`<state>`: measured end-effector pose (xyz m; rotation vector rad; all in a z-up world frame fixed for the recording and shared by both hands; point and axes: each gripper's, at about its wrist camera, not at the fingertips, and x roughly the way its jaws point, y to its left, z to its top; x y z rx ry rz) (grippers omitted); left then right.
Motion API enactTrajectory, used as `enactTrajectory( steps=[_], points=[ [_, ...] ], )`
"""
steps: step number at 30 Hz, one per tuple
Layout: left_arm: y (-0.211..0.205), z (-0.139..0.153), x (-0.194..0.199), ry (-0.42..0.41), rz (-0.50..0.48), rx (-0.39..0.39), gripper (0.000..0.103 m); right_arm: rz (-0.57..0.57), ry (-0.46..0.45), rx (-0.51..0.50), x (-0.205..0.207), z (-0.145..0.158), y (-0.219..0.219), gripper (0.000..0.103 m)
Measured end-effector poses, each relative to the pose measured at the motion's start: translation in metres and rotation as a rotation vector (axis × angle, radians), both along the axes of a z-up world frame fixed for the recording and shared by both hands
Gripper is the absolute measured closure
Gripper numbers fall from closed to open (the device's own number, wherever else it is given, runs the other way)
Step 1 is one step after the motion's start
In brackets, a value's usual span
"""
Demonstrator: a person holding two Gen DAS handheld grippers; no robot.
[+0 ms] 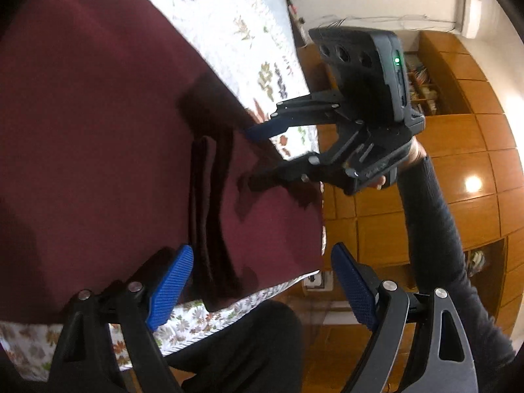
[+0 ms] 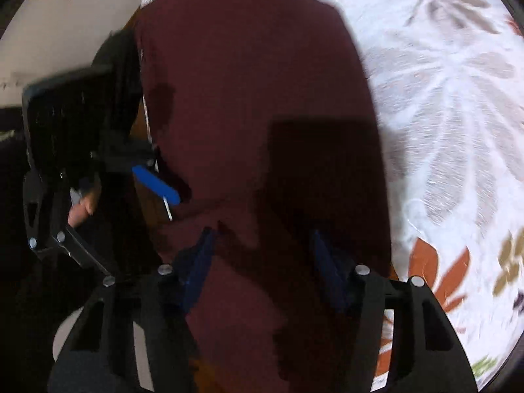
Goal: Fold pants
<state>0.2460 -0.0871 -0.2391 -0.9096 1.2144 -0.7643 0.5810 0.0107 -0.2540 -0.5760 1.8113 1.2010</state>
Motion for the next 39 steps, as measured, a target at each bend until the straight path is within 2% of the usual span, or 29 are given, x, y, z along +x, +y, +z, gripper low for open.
enactTrajectory(
  steps=[1, 4, 6, 7, 10, 14, 18, 21, 22, 23, 25, 27, 29, 30, 31, 34, 36, 39],
  points=[
    [-0.001, -0.002, 0.002, 0.010, -0.009, -0.003, 0.016, 0.018, 0.048, 0.018, -0.002, -0.004, 0.001, 0.045],
    [-0.004, -0.006, 0.005, 0.031, -0.040, 0.003, 0.016, 0.053, 0.082, 0.035, -0.003, -0.010, 0.004, 0.045],
    [-0.008, -0.006, 0.008, 0.032, -0.049, 0.004, 0.016, 0.062, 0.121, 0.054, -0.004, -0.012, 0.005, 0.058],
    [-0.009, -0.005, 0.007, 0.031, -0.059, 0.002, 0.016, 0.073, 0.149, 0.061, -0.006, -0.013, 0.007, 0.078],
    [-0.007, -0.002, 0.007, 0.033, -0.066, -0.005, 0.016, 0.074, 0.167, 0.074, -0.007, -0.012, 0.007, 0.085],
    [-0.004, 0.008, 0.012, -0.002, -0.057, 0.003, 0.016, 0.044, 0.110, 0.107, -0.004, 0.004, -0.001, 0.087],
    [0.004, 0.018, 0.011, -0.047, -0.045, 0.005, 0.016, 0.002, 0.040, 0.141, 0.012, 0.024, -0.009, 0.088],
    [0.001, 0.009, 0.019, -0.044, -0.057, 0.031, 0.016, 0.010, 0.030, 0.103, 0.010, 0.012, -0.010, 0.085],
    [0.000, 0.004, 0.020, -0.026, -0.054, 0.046, 0.016, 0.014, 0.004, 0.071, 0.008, 0.001, -0.007, 0.071],
    [-0.001, 0.003, 0.020, -0.011, -0.053, 0.053, 0.016, 0.014, -0.026, 0.048, 0.007, -0.004, -0.006, 0.063],
    [0.003, 0.007, 0.019, -0.016, -0.046, 0.065, 0.017, 0.008, -0.031, 0.043, 0.003, -0.007, -0.003, 0.053],
    [0.011, 0.021, 0.016, -0.078, -0.017, 0.078, 0.017, -0.013, -0.085, 0.066, 0.002, 0.009, -0.005, 0.048],
    [0.018, 0.044, 0.013, -0.181, 0.018, 0.062, 0.017, -0.134, -0.163, 0.119, 0.009, 0.039, -0.023, 0.044],
    [0.020, 0.050, 0.013, -0.201, 0.023, 0.042, 0.017, -0.190, -0.205, 0.130, 0.011, 0.049, -0.036, 0.043],
    [0.018, 0.059, 0.016, -0.231, 0.022, 0.001, 0.016, -0.293, -0.253, 0.150, 0.013, 0.064, -0.057, 0.042],
    [0.004, 0.066, 0.023, -0.285, -0.024, -0.057, 0.016, -0.593, -0.298, 0.218, -0.007, 0.087, -0.125, 0.042],
    [-0.008, 0.057, 0.029, -0.270, -0.050, -0.066, 0.016, -0.760, -0.310, 0.242, -0.035, 0.086, -0.166, 0.040],
    [-0.024, 0.026, 0.038, -0.181, -0.102, 0.014, 0.017, -1.000, -0.307, 0.291, -0.077, 0.069, -0.216, 0.040]
  ],
)
